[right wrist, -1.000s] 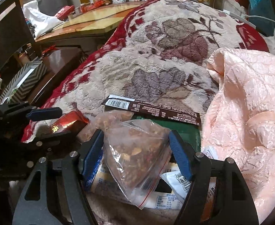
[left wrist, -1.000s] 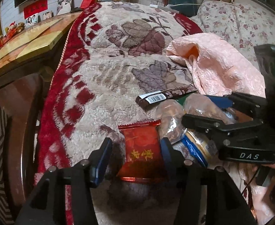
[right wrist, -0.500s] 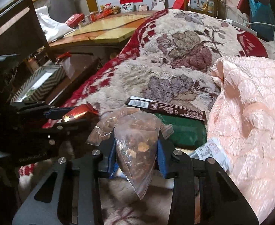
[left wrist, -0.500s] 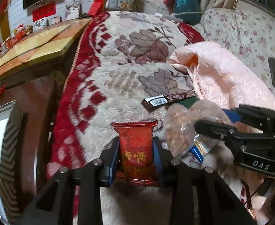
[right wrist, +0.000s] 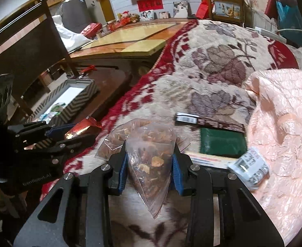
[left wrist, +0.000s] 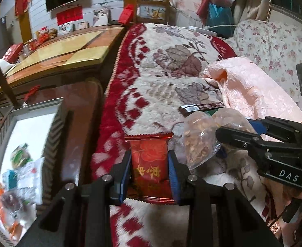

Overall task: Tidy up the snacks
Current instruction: 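Carry the red packet and nut bag over the white tray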

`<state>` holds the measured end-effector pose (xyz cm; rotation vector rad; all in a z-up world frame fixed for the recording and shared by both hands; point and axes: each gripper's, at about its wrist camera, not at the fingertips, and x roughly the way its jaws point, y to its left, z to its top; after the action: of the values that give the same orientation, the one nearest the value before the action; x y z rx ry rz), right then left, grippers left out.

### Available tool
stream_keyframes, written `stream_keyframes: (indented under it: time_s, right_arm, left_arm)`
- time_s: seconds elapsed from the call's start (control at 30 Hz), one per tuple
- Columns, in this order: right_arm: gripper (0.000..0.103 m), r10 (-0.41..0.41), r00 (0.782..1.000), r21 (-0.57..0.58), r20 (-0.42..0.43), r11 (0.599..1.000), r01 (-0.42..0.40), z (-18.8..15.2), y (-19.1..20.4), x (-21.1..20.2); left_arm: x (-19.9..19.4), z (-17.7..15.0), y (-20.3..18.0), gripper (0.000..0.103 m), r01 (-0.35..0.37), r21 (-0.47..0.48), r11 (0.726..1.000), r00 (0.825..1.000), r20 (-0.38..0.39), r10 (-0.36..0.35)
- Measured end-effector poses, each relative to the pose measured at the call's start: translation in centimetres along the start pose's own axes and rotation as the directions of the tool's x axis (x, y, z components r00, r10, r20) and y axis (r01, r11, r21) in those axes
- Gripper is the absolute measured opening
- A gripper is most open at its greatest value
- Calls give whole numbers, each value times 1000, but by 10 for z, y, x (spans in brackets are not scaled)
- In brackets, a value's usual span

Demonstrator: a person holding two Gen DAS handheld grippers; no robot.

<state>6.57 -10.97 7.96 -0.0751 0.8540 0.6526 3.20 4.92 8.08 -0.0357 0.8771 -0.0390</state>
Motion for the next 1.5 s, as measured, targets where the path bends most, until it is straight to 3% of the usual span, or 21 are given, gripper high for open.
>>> stream_keyframes:
  time_s: [0.7, 1.1, 1.5]
  right_arm:
    - [35, 134, 991, -132, -14, 982, -135, 34, 108, 17]
    - [35, 203, 977, -215, -56, 953, -211, 54, 169, 41]
    - [35, 234, 966, -273, -109, 928, -255, 61, 211, 67]
  left_arm:
    - [-70, -12, 88, 36, -162, -125, 979, 982, 81, 173]
    - [-86, -26, 148, 36, -241, -233, 942, 964, 57, 261]
    - [-86, -41, 190, 36, -274, -338, 900, 954, 20, 298]
